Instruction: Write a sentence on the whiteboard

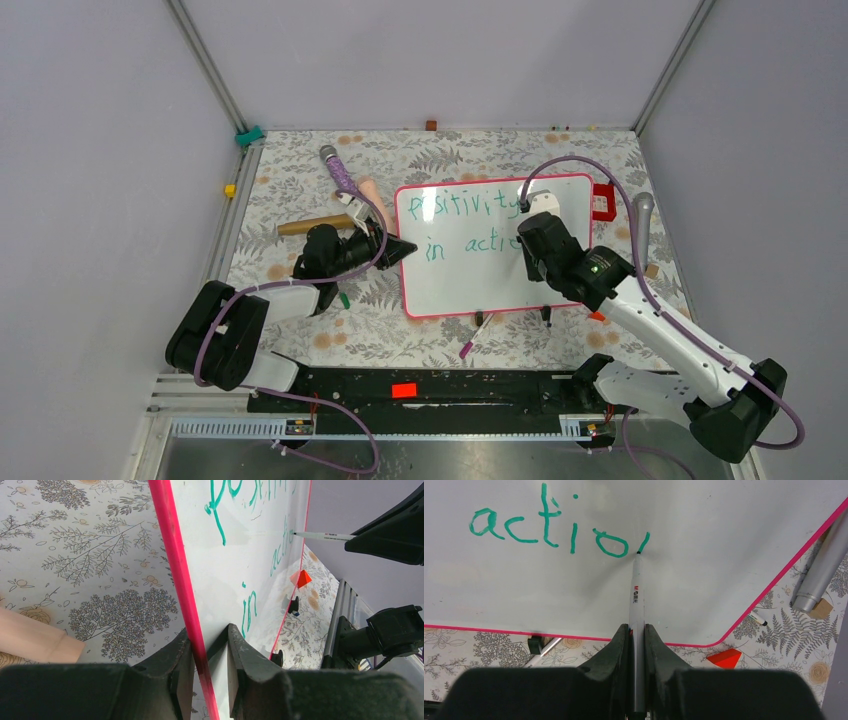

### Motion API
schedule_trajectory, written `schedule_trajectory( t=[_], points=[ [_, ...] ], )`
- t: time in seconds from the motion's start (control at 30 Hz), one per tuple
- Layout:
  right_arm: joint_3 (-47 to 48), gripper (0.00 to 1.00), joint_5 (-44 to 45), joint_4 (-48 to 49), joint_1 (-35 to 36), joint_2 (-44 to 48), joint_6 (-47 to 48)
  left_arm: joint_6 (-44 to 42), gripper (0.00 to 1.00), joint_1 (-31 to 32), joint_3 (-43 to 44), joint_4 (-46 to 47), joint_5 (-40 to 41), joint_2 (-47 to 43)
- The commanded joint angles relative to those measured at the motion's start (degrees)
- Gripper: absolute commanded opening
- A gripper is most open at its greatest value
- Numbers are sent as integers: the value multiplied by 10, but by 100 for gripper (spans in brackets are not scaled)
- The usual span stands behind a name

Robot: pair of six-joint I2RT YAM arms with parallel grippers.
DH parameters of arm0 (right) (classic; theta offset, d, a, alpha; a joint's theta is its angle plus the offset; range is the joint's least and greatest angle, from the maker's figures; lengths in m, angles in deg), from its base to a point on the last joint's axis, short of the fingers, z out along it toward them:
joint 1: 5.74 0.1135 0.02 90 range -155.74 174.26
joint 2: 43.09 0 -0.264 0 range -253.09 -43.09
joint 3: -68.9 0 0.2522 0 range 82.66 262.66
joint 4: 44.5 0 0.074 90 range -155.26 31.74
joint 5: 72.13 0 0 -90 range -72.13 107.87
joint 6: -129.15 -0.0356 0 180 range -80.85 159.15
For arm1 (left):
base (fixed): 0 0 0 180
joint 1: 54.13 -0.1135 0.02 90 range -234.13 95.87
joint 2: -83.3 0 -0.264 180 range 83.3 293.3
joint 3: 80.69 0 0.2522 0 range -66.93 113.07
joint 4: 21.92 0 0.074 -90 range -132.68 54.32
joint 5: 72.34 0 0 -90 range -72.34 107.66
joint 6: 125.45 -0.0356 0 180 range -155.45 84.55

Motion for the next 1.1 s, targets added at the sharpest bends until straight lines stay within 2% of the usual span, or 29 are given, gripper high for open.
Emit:
schedule_trajectory(
  t=[0.0,0.7,1.07],
  points=[
    [7,0,6,1,-6,-3,-1,-89,0,-4,-7,0,98,1],
    [55,0,41,1,-17,-30,26,-89,0,-4,-7,-1,97,1],
    [50,0,46,0,-31,-20,32,-89,0,-4,-7,0,97,0]
  ],
)
